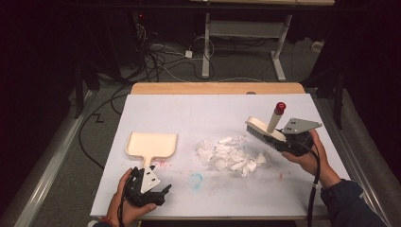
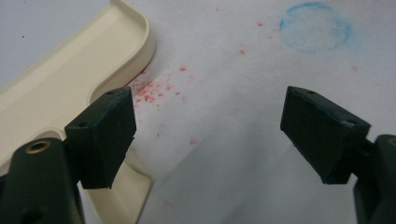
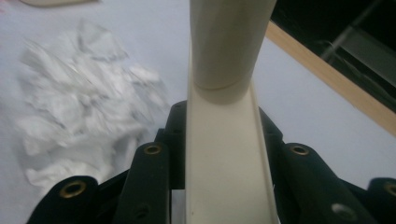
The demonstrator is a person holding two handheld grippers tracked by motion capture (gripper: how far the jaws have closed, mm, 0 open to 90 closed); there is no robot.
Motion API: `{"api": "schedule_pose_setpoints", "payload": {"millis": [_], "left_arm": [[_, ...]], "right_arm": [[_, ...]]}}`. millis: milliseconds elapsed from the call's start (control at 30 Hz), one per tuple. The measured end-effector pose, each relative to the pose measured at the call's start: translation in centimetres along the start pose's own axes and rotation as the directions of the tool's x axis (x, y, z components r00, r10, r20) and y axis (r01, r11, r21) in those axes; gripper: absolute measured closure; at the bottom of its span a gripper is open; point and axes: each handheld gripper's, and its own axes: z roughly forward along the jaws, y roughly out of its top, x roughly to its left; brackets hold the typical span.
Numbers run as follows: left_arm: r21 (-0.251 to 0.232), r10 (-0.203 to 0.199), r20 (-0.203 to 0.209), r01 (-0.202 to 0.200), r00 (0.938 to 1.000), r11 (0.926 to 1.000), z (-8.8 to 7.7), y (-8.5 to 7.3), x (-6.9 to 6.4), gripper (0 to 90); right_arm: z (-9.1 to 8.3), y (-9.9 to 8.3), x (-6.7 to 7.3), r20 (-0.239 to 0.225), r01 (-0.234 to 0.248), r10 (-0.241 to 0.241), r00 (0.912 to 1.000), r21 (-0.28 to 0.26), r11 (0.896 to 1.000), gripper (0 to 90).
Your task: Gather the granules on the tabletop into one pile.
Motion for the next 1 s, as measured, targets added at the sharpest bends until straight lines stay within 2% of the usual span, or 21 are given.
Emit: {"api": "schedule_pose_setpoints", "payload": {"millis": [33,67,133,200,333,433,533,567,633,700,767,933,1000], "left_arm": [[0.001,0.0,-0.001,0.0,1.0,1.0,0.0,0.0,0.0,17.5],[0.001,0.001,0.0,-0.001,1.0,1.0,0.0,0.0,0.0,17.6],[0.002,0.002,-0.001,-0.002,1.0,1.0,0.0,0.0,0.0,17.6],[0.002,0.002,-0.001,-0.002,1.0,1.0,0.0,0.1,0.0,17.5],[0.0,0.008,-0.005,-0.008,1.0,1.0,0.1,0.3,-0.1,17.5],[0.001,0.01,-0.004,-0.01,0.9999,0.9999,0.2,0.4,-0.2,17.5],[0.008,0.003,-0.004,-0.003,1.0,1.0,0.4,0.5,0.0,17.6],[0.006,0.001,-0.003,-0.001,1.0,1.0,0.5,0.5,0.0,17.6],[0.005,0.002,-0.003,-0.002,1.0,1.0,0.5,0.6,0.0,17.5],[0.004,0.005,-0.002,-0.005,1.0,1.0,0.5,0.6,-0.1,17.6],[0.004,0.003,-0.002,-0.003,1.0,1.0,0.5,0.5,0.0,17.5],[0.002,0.002,-0.001,-0.002,1.0,1.0,0.4,0.4,0.1,17.5],[0.003,0.001,-0.001,-0.001,1.0,1.0,0.3,0.3,0.1,17.5]], "right_arm": [[0.0,0.0,0.0,0.0,0.0,0.0,1.0,0.0,1.0,67.7],[-0.1,-0.5,0.0,0.019,-0.013,0.013,0.9997,0.014,1.0,67.7],[-0.3,-1.6,0.1,0.065,-0.024,0.022,0.9976,0.034,0.999,67.7],[-0.3,-2.5,0.3,0.126,-0.044,0.037,0.9913,0.051,0.998,67.7],[0.3,-3.2,0.6,0.156,-0.098,0.087,0.984,0.065,0.993,67.7],[1.1,-3.2,1.3,0.14,-0.134,0.125,0.9822,0.055,0.989,67.7],[2.0,-2.5,2.4,0.152,-0.119,0.11,0.9823,0.051,0.992,67.7],[2.6,-1.9,3.1,0.135,-0.148,0.142,0.9805,0.032,0.988,67.7],[3.0,-1.5,3.5,0.127,-0.152,0.147,0.981,0.026,0.988,67.7],[3.7,-0.8,4.4,0.128,-0.134,0.13,0.9833,0.025,0.991,67.7],[4.7,0.2,5.4,0.107,-0.14,0.138,0.9846,0.009,0.99,67.7],[5.4,1.3,6.3,0.085,-0.144,0.144,0.986,-0.005,0.99,67.8],[5.4,2.0,6.7,0.072,-0.129,0.13,0.9889,-0.017,0.992,67.8]]}}
